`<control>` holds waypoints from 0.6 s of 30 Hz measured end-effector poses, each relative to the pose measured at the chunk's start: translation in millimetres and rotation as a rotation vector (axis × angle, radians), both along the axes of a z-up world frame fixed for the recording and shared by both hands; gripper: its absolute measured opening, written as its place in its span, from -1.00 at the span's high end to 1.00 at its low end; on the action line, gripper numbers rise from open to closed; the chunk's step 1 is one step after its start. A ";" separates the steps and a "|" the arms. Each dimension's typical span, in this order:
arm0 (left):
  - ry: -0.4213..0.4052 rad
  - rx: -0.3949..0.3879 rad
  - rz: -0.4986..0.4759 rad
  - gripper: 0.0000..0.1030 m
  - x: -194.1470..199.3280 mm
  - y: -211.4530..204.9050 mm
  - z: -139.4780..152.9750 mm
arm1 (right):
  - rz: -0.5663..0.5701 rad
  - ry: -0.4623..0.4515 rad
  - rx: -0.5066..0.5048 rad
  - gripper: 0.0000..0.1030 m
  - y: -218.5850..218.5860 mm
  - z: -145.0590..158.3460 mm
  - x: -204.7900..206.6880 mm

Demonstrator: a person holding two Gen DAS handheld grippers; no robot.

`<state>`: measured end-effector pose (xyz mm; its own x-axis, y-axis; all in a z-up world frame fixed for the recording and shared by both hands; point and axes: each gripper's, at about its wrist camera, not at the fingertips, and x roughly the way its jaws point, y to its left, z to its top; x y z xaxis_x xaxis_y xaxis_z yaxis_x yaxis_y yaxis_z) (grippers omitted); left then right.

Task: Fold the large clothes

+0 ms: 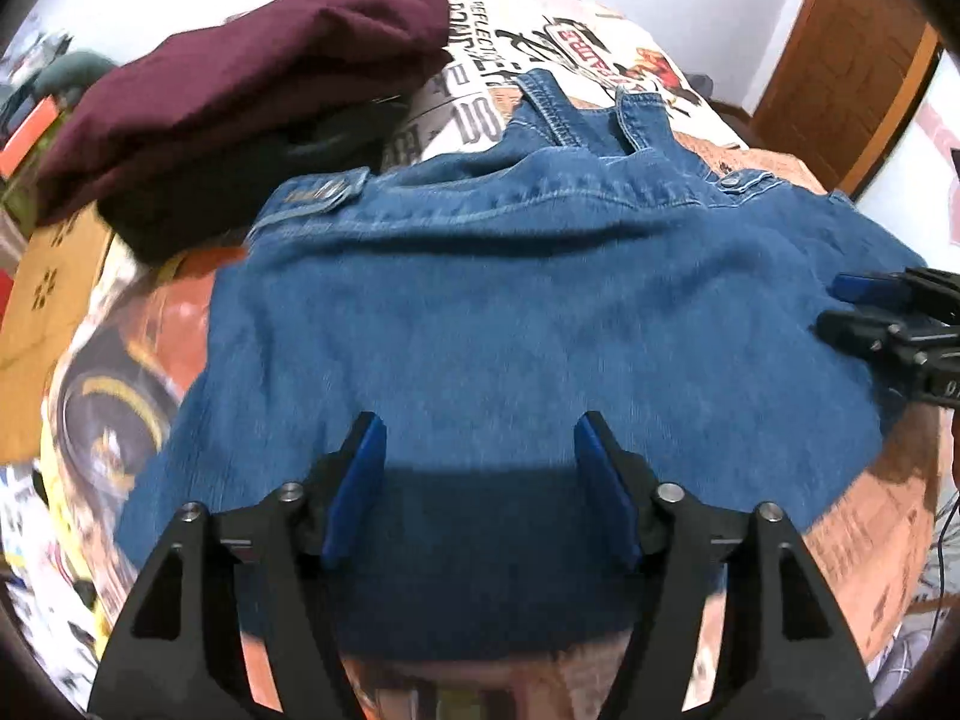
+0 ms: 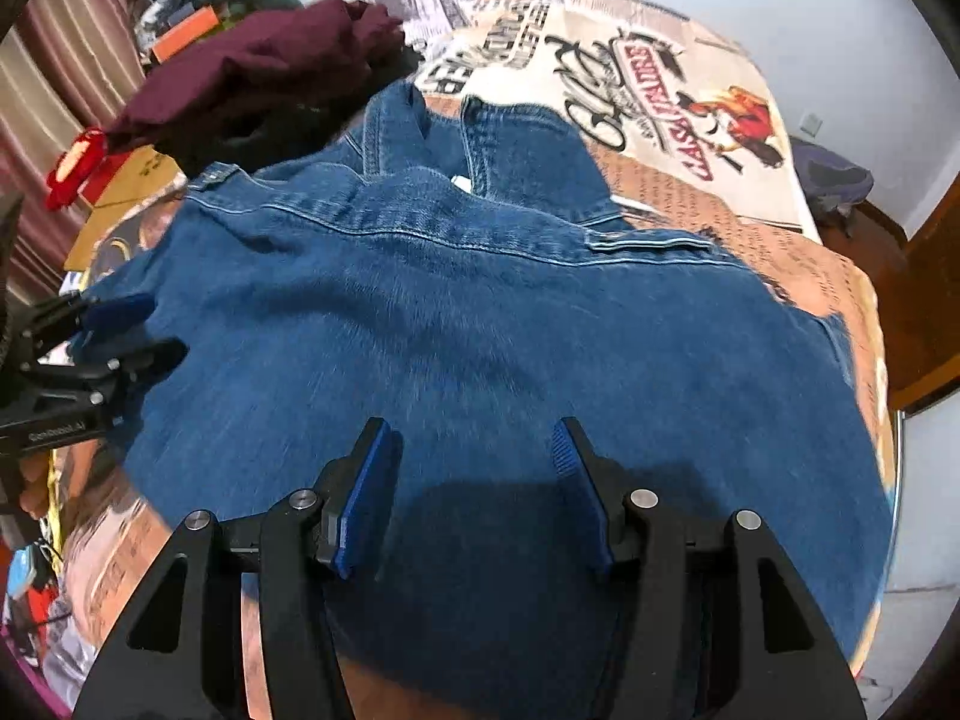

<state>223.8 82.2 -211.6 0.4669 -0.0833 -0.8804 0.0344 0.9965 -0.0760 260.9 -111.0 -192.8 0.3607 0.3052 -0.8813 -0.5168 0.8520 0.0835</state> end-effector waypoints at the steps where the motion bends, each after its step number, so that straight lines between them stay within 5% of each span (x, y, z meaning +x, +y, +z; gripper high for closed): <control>1: -0.002 -0.010 0.011 -0.28 -5.7 3.6 1.3 | -0.006 -0.007 0.005 -0.06 -4.0 4.0 -3.8; 11: -0.027 0.006 0.166 -0.28 -54.2 44.7 19.0 | -0.034 -0.078 -0.008 -0.18 -27.8 28.5 -32.7; 18: -0.033 -0.134 0.345 -0.29 -82.5 80.4 17.6 | -0.039 -0.087 0.000 -0.18 -27.2 34.8 -41.5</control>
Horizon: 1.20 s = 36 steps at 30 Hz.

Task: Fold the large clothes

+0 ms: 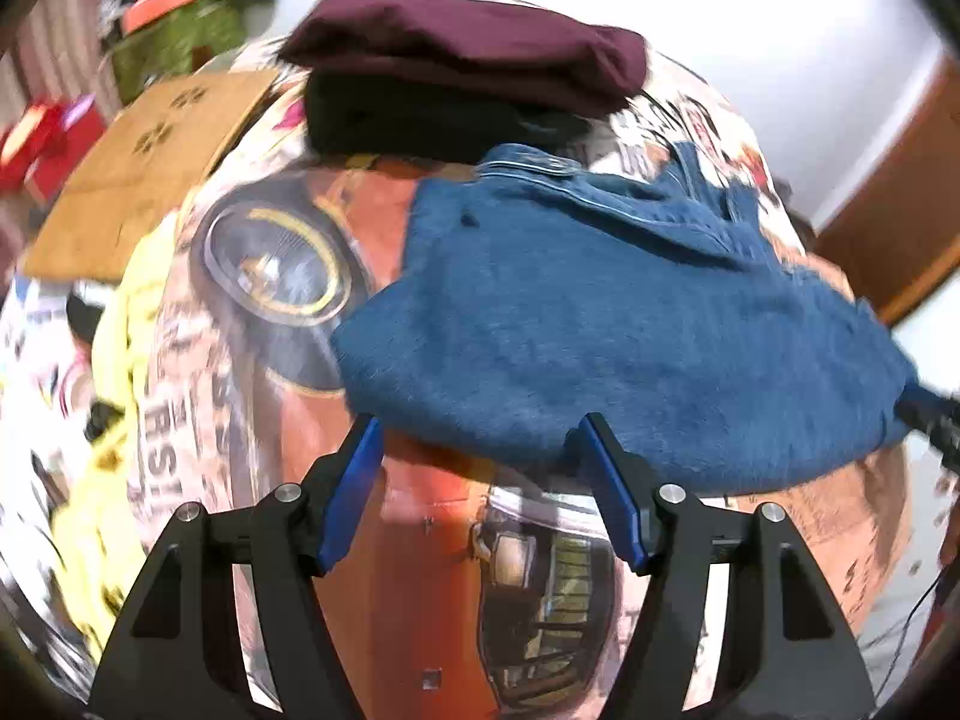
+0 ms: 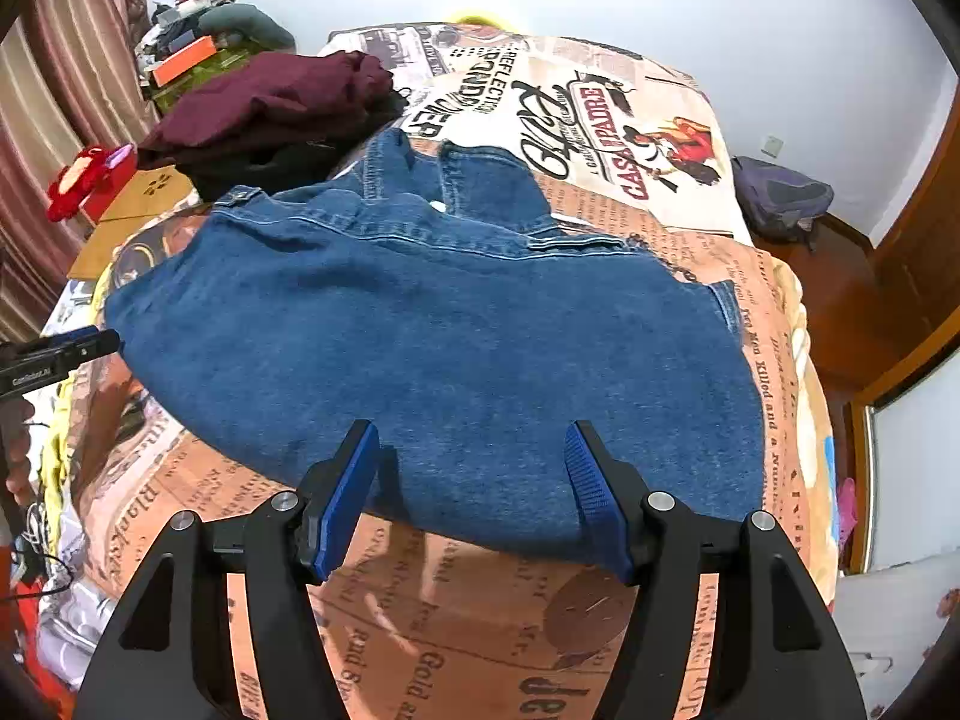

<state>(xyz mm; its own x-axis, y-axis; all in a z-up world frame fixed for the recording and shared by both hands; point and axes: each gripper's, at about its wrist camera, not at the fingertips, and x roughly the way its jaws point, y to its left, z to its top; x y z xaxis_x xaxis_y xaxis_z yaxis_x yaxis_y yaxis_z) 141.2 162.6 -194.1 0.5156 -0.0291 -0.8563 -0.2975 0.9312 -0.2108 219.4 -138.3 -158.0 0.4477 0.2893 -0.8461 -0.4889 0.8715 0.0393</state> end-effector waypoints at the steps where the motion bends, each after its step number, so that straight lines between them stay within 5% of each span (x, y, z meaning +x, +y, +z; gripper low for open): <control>1: 0.000 -0.025 0.019 -0.29 -2.3 2.5 -2.1 | 0.002 -0.001 0.004 -0.18 0.9 0.5 -0.7; 11: -0.016 -0.600 0.112 -0.29 13.6 20.7 -54.6 | 0.000 0.004 0.028 -0.18 11.9 -4.9 -6.0; 17: -0.037 -0.727 0.203 -0.29 31.8 32.2 -71.7 | -0.001 0.002 0.021 -0.19 14.4 -5.2 -6.8; 22: -0.054 -0.721 0.243 -0.26 46.9 37.5 -79.3 | -0.007 0.013 0.028 -0.19 17.2 -5.2 -4.4; 25: -0.050 -0.601 0.262 0.16 53.4 34.5 -71.1 | -0.001 0.024 0.032 -0.19 23.1 -4.9 -1.9; 31: -0.130 -0.308 0.205 0.49 53.1 2.3 -14.1 | 0.028 0.026 0.032 -0.19 43.2 0.3 5.0; 36: -0.273 -0.300 0.130 0.58 34.4 -11.5 49.3 | 0.081 0.041 0.039 -0.19 70.4 2.5 13.2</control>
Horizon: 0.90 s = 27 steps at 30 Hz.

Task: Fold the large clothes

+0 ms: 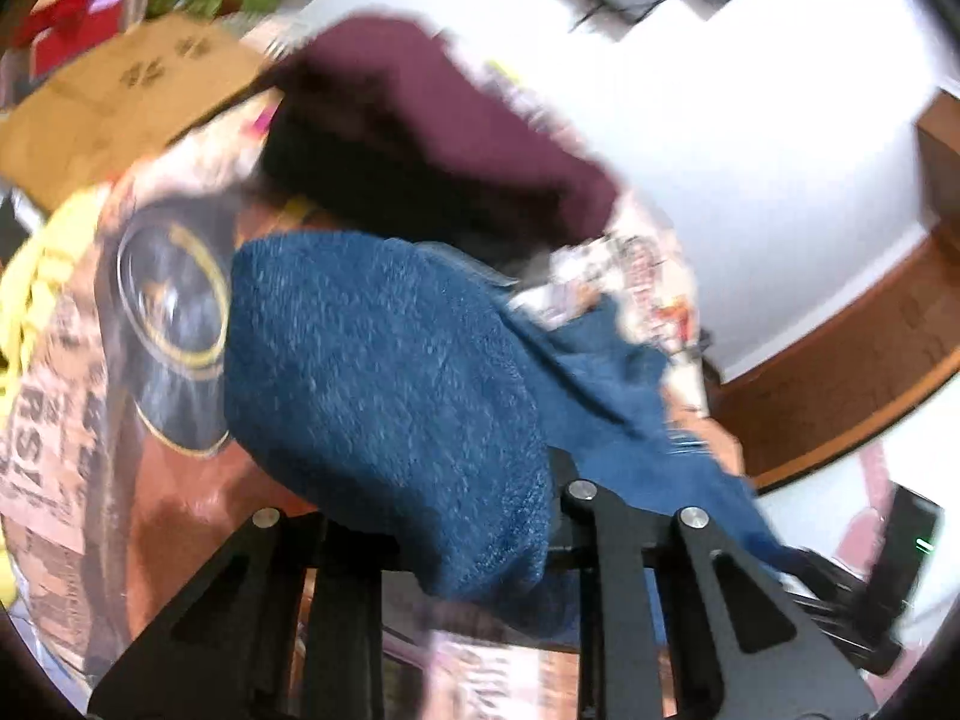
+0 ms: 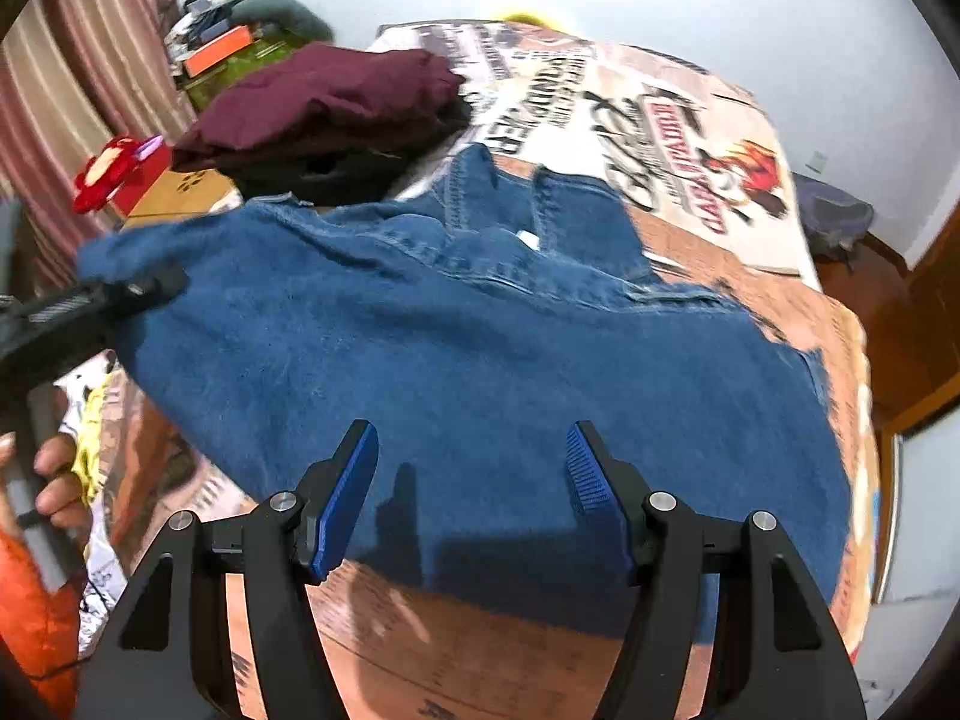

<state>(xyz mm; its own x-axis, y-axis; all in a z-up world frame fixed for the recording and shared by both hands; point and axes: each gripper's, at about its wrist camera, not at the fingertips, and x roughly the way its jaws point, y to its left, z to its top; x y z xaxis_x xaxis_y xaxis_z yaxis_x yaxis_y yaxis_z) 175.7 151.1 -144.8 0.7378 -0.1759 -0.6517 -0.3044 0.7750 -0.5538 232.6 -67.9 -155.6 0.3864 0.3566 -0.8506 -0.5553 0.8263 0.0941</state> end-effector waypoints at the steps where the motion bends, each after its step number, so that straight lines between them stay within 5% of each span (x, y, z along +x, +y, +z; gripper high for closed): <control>1: -0.025 0.026 -0.008 0.59 -6.8 -2.2 13.2 | 0.018 0.021 0.016 -0.19 7.5 -1.4 1.4; 11: -0.145 0.270 0.069 0.61 -46.0 -18.8 83.9 | 0.189 0.312 0.180 -0.24 95.1 -50.5 -13.9; 15: -0.128 0.315 0.070 0.61 -39.2 -17.9 88.1 | 0.226 0.312 0.168 -0.24 107.0 -50.1 -19.4; 20: -0.139 0.382 0.006 0.61 -20.4 -51.4 88.8 | 0.164 0.330 0.267 -0.24 59.1 -35.5 -12.8; 27: -0.156 0.431 -0.218 0.62 21.7 -139.2 81.8 | -0.110 0.106 0.225 -0.24 -61.0 -2.8 -7.3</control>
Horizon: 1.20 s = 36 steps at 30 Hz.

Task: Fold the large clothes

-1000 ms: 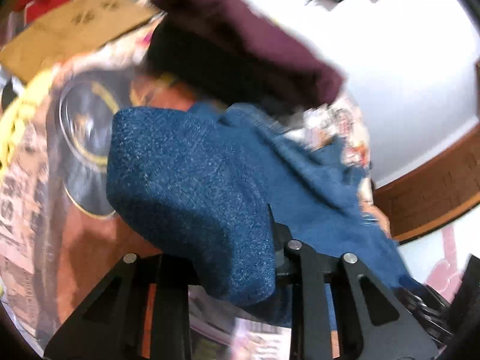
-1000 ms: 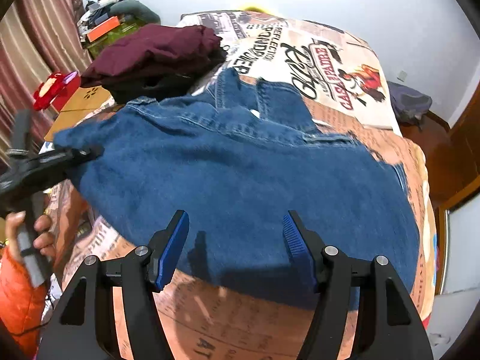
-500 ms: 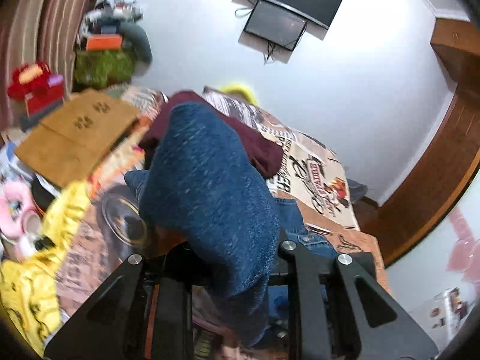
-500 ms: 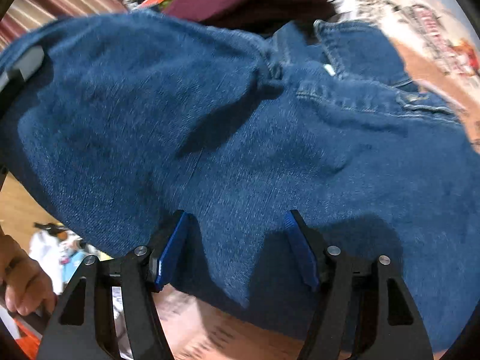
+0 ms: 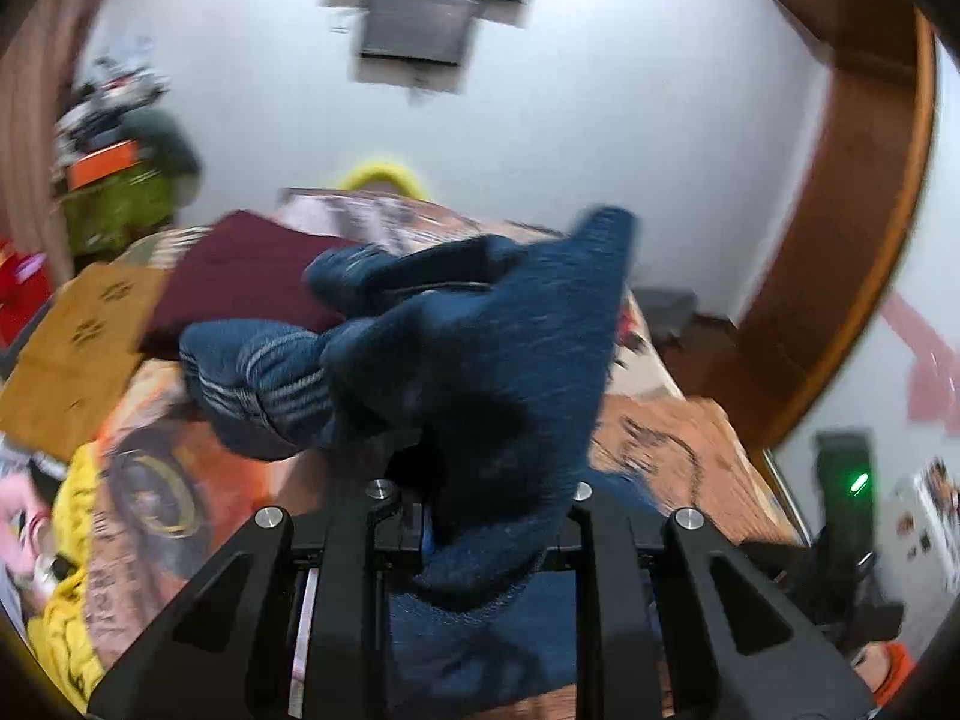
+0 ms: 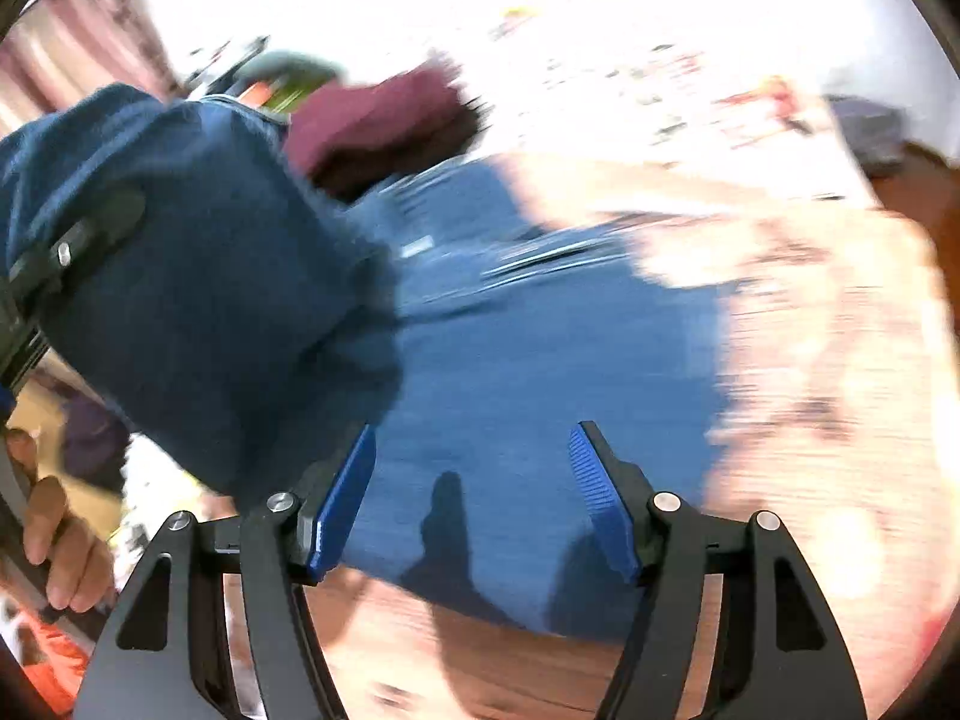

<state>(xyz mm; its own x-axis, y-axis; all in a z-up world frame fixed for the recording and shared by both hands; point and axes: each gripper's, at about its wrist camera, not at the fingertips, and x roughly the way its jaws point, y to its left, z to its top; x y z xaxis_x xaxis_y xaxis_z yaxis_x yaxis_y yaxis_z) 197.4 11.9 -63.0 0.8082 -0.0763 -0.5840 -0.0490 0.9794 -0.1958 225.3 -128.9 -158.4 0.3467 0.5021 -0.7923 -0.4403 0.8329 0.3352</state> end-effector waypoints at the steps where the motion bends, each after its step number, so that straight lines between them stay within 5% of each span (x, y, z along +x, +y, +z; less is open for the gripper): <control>1: 0.016 0.012 -0.033 0.62 6.3 -15.2 -5.0 | -0.045 -0.025 -0.021 -0.24 -21.7 3.7 -1.8; 9: 0.264 0.109 -0.275 0.61 33.0 -103.0 -87.3 | -0.205 -0.057 -0.085 -0.24 -86.0 14.5 -18.3; 13: 0.271 0.186 -0.315 0.53 22.3 -111.9 -95.9 | -0.198 -0.052 -0.092 -0.24 -94.1 12.6 -25.6; 15: 0.279 0.153 -0.349 0.21 18.3 -106.0 -89.0 | -0.181 -0.061 -0.090 -0.24 -92.8 16.1 -26.5; 18: 0.279 0.055 -0.405 0.07 6.9 -98.0 -78.5 | -0.145 -0.094 -0.077 -0.24 -85.1 23.8 -25.3; 29: 0.160 0.053 -0.273 -0.25 -22.6 -20.2 -29.0 | -0.025 -0.171 0.009 -0.25 -37.0 52.6 -23.0; 36: 0.295 0.084 -0.180 -0.25 -5.5 19.3 -70.4 | 0.015 -0.080 0.021 -0.25 -12.6 26.3 -2.1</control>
<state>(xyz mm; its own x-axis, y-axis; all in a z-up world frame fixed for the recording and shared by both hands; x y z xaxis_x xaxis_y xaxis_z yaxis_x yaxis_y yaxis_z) 191.9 31.2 -133.3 0.5815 -0.1444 -0.8006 0.0835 0.9895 -0.1179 223.2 -141.5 -132.1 0.4008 0.5237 -0.7517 -0.4790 0.8192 0.3154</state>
